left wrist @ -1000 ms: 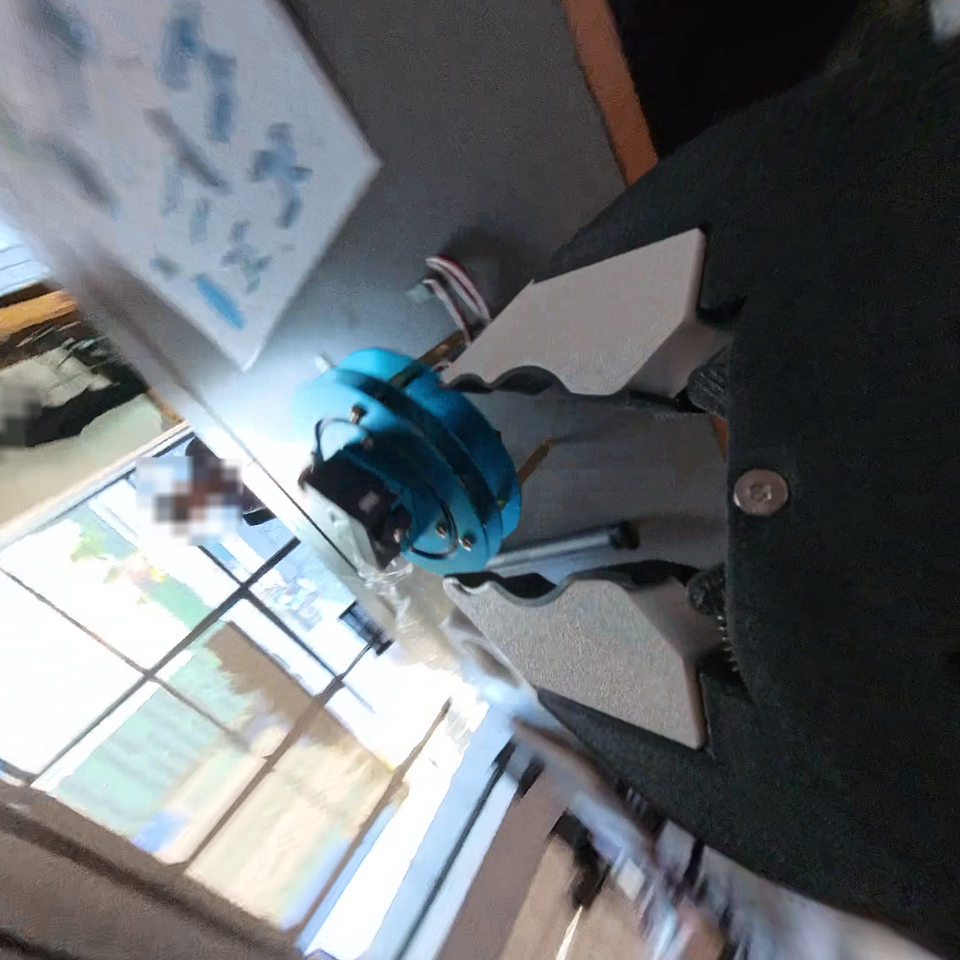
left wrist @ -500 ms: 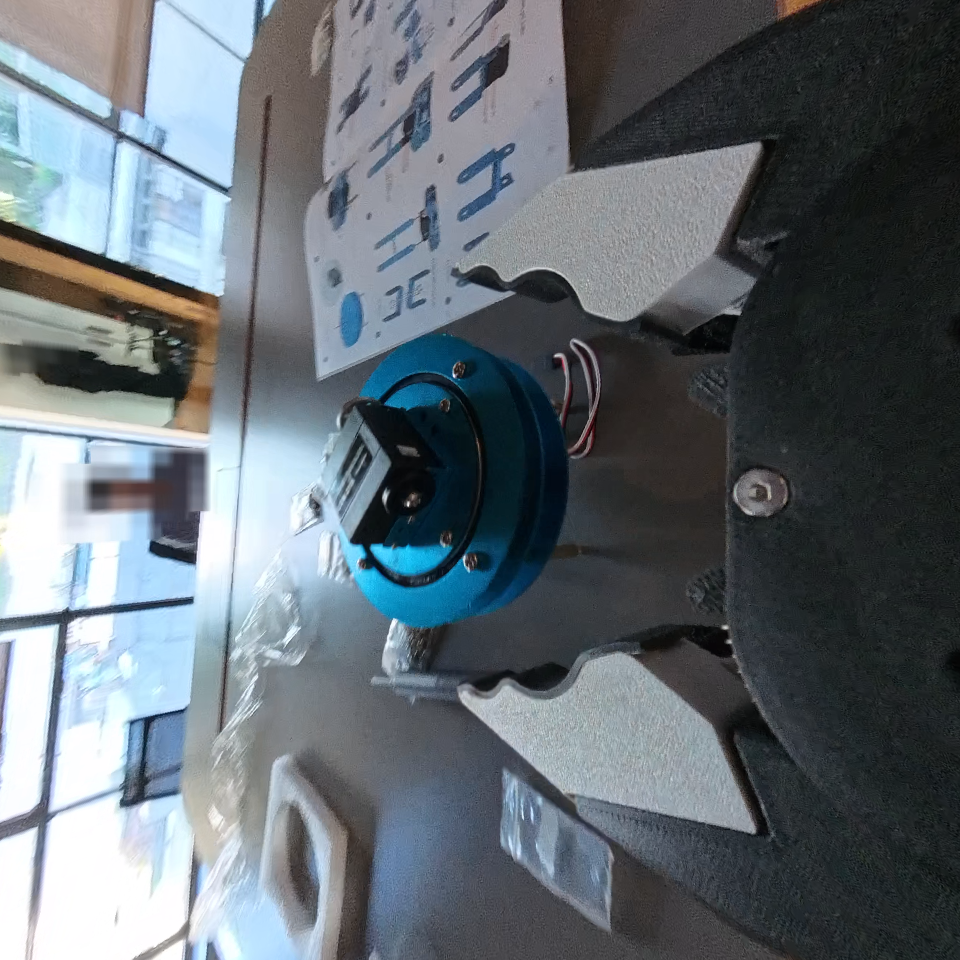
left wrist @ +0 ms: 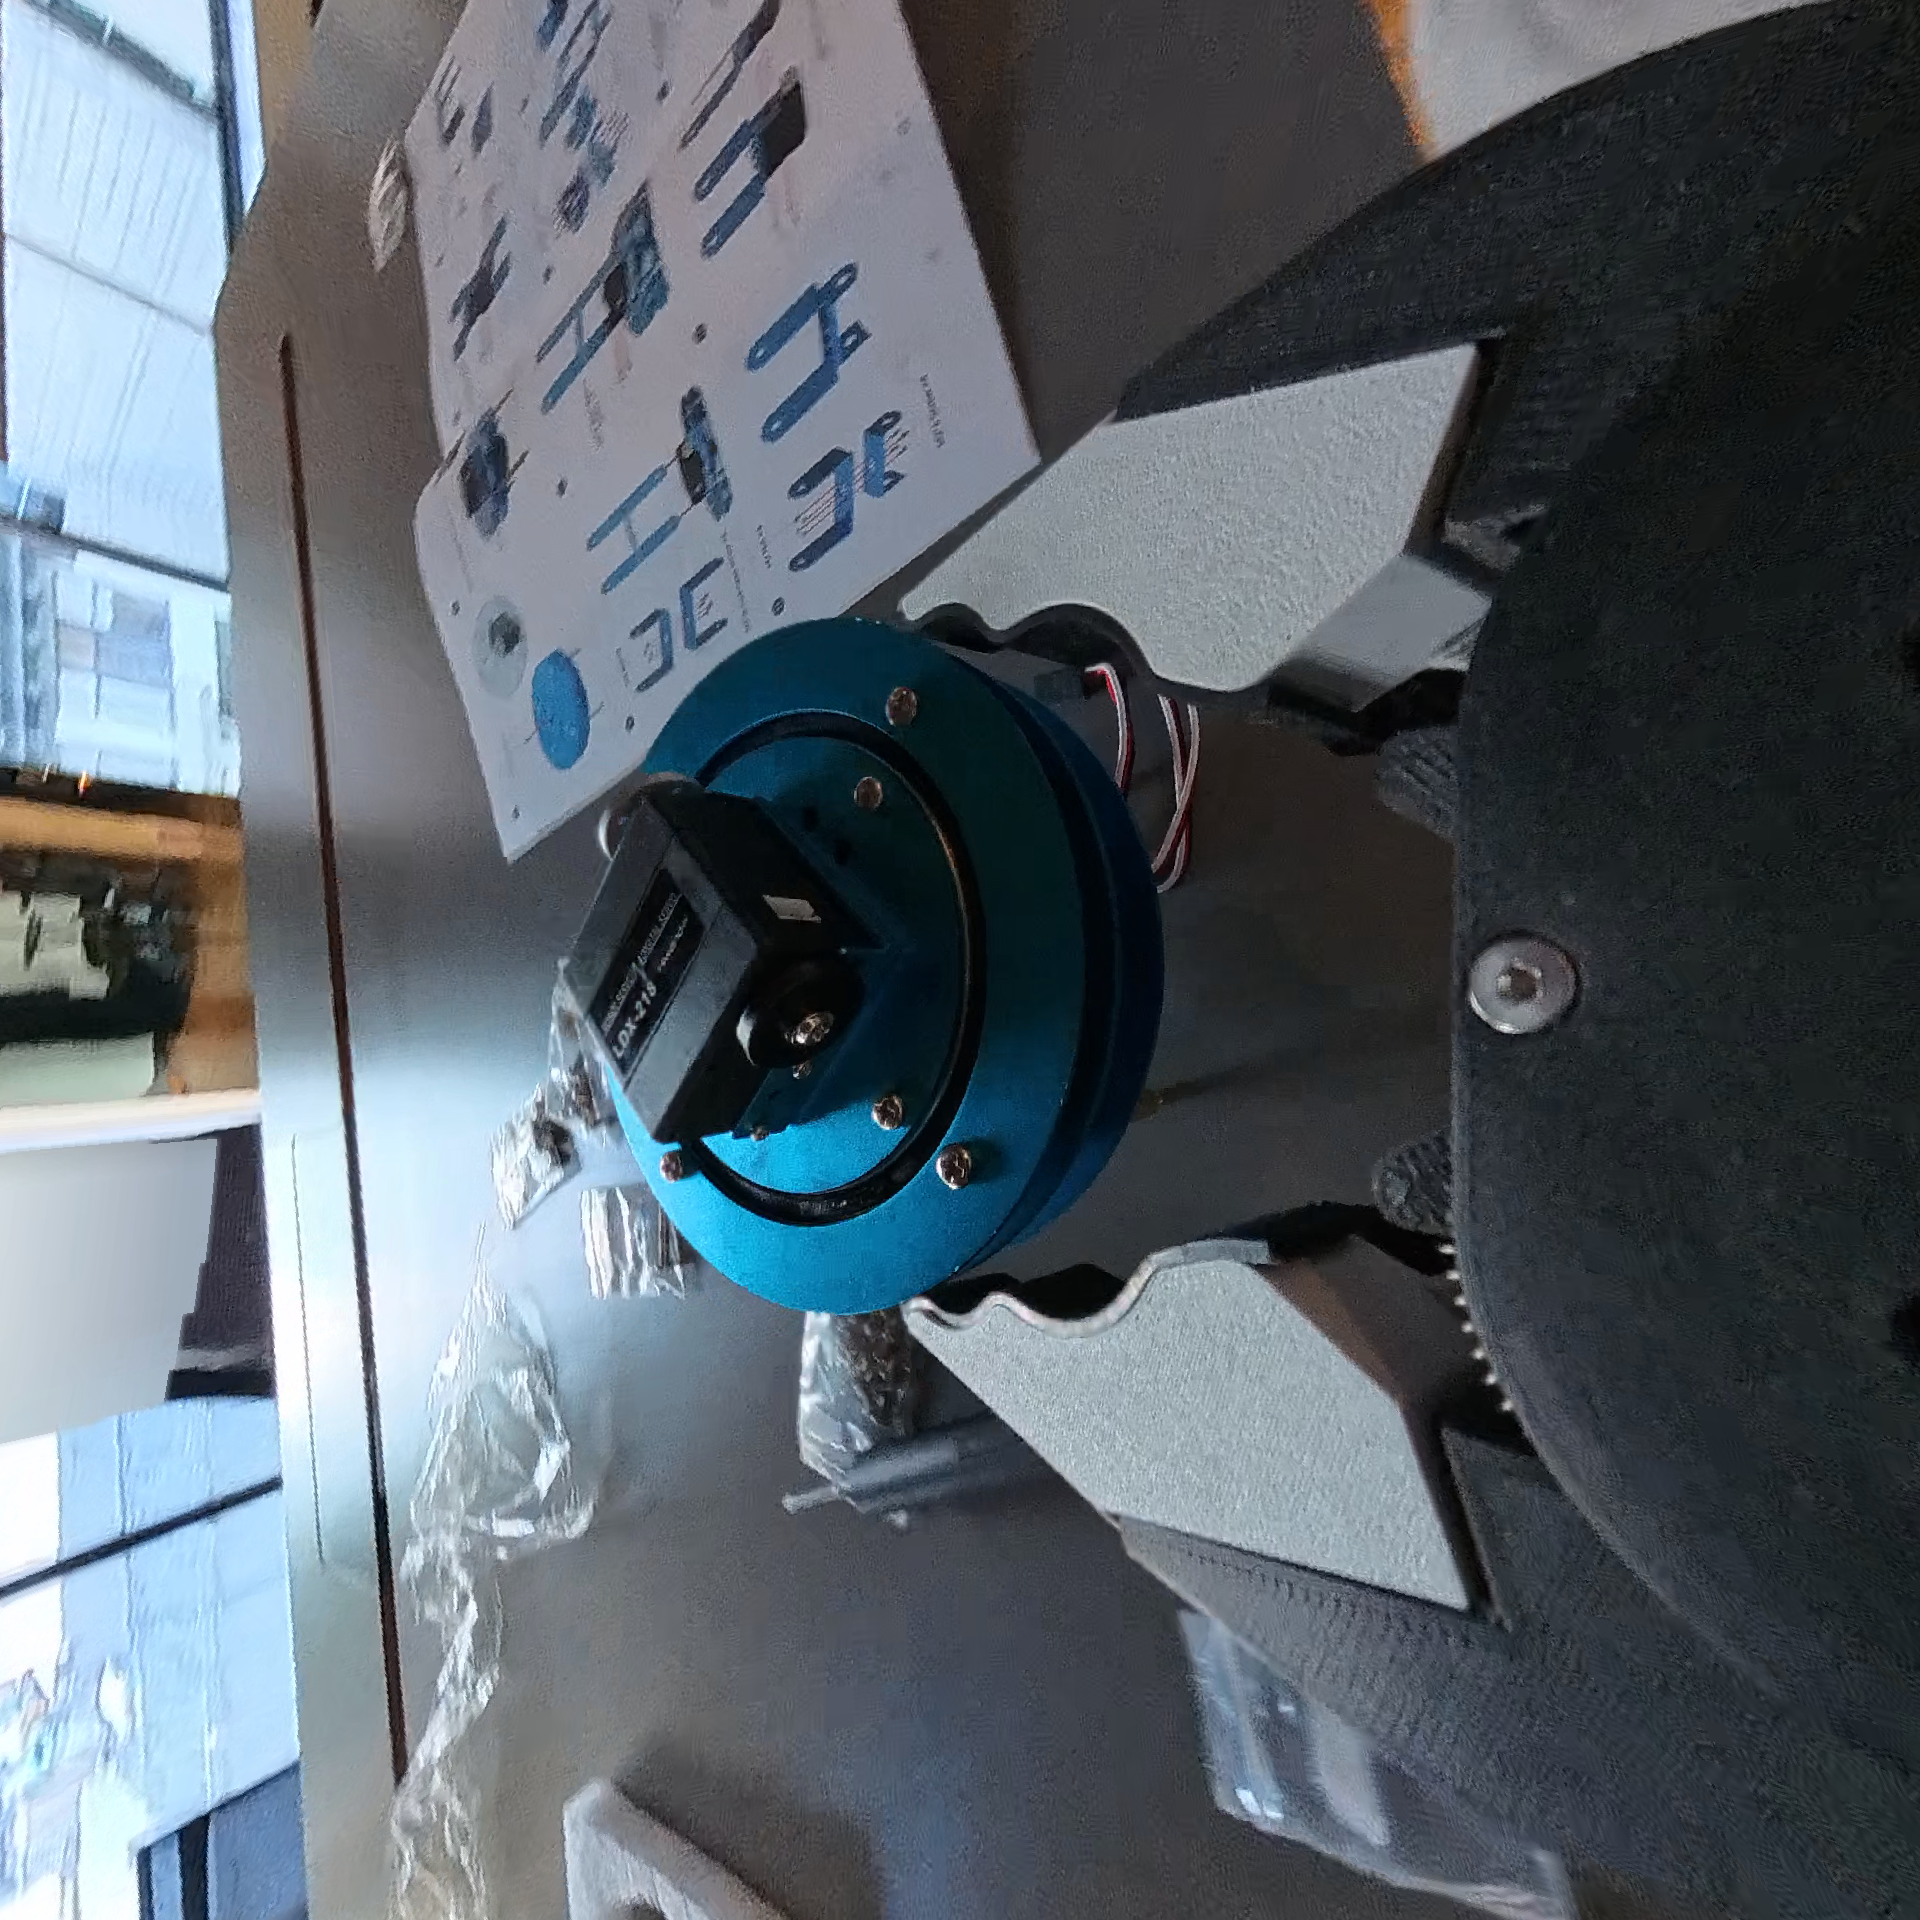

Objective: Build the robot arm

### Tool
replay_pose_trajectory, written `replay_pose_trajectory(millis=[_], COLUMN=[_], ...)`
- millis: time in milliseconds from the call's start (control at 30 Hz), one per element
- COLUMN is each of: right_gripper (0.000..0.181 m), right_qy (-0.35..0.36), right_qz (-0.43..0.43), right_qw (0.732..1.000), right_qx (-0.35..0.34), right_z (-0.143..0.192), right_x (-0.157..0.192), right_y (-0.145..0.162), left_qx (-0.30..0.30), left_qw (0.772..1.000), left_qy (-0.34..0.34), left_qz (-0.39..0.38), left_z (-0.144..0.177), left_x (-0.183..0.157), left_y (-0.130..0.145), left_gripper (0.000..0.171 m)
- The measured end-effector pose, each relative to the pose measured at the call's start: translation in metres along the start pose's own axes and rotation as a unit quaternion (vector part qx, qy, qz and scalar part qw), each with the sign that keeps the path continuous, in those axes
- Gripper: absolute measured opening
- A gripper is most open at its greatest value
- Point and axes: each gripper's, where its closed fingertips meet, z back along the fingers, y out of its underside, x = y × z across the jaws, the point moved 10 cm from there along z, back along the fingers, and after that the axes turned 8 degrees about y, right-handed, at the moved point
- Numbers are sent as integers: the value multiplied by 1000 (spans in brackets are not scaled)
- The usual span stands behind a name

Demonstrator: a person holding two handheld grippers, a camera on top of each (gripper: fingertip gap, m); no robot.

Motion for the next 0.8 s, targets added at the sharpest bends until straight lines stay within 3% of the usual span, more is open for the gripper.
replay_pose_trajectory(millis=[133, 233, 300, 367, 467, 533, 667, 800], right_gripper=[15, 15, 15, 15, 15, 15, 15, 15], right_qy=[-3, -3, -3, -4, -3, -1, -7, -9], right_qz=[-4, -8, -10, -11, -10, -10, -14, -9], right_qw=[1000, 1000, 1000, 1000, 1000, 1000, 999, 998], right_qx=[1, 7, 10, 13, 22, 28, 45, 68], right_z=[-3, -5, -6, -6, -7, -8, -11, -12], right_x=[1, 1, 1, 2, 1, 1, 1, -1], right_y=[1, 2, 3, 4, 6, 8, 14, 23], left_qx=[18, 34, 45, 42, 10, 30, 30, 30], left_qw=[990, 967, 950, 942, 958, 971, 987, 986], left_qy=[132, 245, 305, 331, 287, 237, 154, 162], left_qz=[-43, -66, -53, -11, 1, 7, 9, 1], left_z=[-5, -11, -16, -18, -14, -17, -28, -31], left_x=[26, 42, 52, 57, 52, 37, 17, 19], left_y=[-5, -12, -16, -22, -26, -24, -20, -21], left_gripper=[117, 114, 112, 121, 129, 136, 130, 130])
